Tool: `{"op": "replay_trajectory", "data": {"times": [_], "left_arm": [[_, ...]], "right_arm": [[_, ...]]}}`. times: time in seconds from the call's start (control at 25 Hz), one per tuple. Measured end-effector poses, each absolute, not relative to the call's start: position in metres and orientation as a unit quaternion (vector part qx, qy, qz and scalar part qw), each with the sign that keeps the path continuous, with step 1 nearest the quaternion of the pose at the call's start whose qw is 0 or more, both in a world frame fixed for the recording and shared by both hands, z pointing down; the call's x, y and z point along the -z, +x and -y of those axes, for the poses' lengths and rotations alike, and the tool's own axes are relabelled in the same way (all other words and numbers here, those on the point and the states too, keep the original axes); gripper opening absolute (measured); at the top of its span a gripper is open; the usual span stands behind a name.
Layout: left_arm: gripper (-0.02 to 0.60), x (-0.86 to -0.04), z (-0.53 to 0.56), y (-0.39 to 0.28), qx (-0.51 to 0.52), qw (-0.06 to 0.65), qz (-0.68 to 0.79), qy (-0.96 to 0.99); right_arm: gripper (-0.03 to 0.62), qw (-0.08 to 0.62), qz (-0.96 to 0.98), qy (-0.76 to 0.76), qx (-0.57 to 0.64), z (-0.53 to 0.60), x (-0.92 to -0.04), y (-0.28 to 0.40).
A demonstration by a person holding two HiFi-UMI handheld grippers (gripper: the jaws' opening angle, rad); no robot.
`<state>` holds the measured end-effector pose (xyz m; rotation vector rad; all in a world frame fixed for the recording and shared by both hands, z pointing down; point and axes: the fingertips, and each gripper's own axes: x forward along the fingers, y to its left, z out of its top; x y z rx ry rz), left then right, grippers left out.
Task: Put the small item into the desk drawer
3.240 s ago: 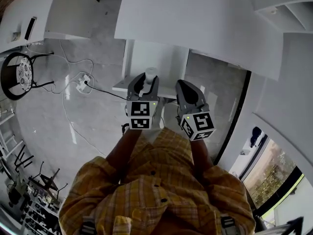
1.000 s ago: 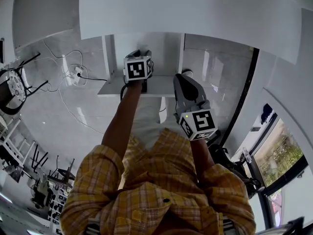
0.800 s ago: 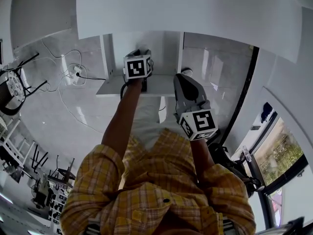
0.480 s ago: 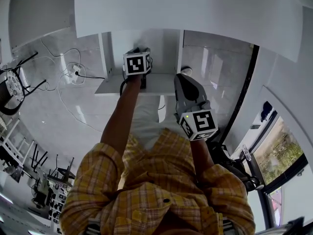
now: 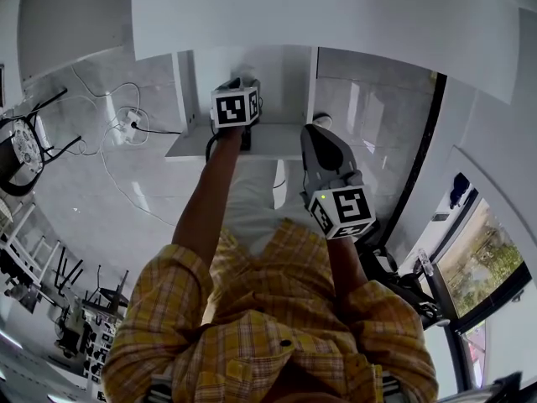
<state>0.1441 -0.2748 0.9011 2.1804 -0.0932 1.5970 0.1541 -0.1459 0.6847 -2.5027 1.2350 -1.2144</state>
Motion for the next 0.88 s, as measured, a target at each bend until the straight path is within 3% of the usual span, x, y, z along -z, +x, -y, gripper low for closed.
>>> {"op": "replay_trajectory", "data": {"times": [0.4,0.88], "left_arm": [[0.195,-0.860,0.284,0.151,-0.544,0.217,0.038,0.809],[0.162,-0.753,0.295,0.159,-0.467,0.211,0.048,0.857]], "right_arm": [[0.000,0.045,-0.418,-0.824,0.381,0.156,-0.665,0.147],[0.000,0.054,-0.434,-0.832,0.340,0.170,-0.613,0.162]]}}
